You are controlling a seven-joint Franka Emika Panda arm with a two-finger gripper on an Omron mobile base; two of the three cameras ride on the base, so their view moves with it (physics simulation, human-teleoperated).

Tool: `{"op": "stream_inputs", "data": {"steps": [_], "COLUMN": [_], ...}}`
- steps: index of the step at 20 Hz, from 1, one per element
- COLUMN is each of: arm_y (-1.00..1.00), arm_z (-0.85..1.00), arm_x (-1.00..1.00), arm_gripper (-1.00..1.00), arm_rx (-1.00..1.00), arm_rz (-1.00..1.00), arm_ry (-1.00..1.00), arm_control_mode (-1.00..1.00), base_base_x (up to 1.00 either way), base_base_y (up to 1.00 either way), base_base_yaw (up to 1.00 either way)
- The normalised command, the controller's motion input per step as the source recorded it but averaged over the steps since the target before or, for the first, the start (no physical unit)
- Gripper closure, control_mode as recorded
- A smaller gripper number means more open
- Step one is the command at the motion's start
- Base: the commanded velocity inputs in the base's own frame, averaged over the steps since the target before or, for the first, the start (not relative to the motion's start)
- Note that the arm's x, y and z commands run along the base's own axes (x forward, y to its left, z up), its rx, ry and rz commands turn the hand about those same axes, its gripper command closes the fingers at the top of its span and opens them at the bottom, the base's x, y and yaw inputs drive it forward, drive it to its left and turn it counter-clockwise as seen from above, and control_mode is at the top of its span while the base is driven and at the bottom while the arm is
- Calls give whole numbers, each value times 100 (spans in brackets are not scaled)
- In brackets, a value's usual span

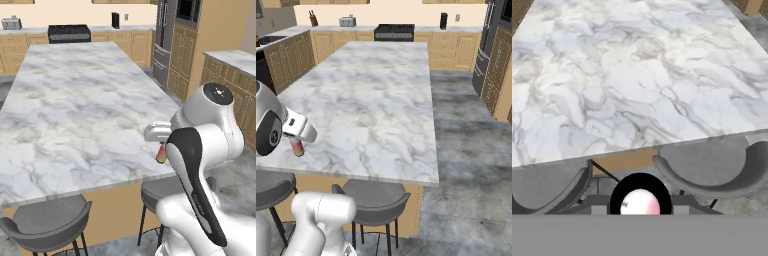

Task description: Place the large bottle from the dining counter next to the other large bottle outside the sink, and place the small bottle from the dining counter next to the other small bottle inside the sink.

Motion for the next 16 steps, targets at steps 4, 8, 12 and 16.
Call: {"op": "stream_inputs", "data": {"steps": [4, 8, 12, 16], "arm_y": [-20, 0, 0, 0], "arm_z": [8, 0, 0, 0], "arm_x": [-9, 0, 0, 0], "arm_gripper": [100, 100, 100, 100], "arm_rx": [0, 0, 0, 0], "arm_rz": [-5, -2, 0, 0], "arm_ry": [11, 0, 0, 0], "arm_control_mode": [-100, -100, 100, 100], "base_base_x": [0, 0, 0, -67], "base_base_y": [0, 0, 0, 18], "base_base_yaw": [0, 0, 0, 0]}}
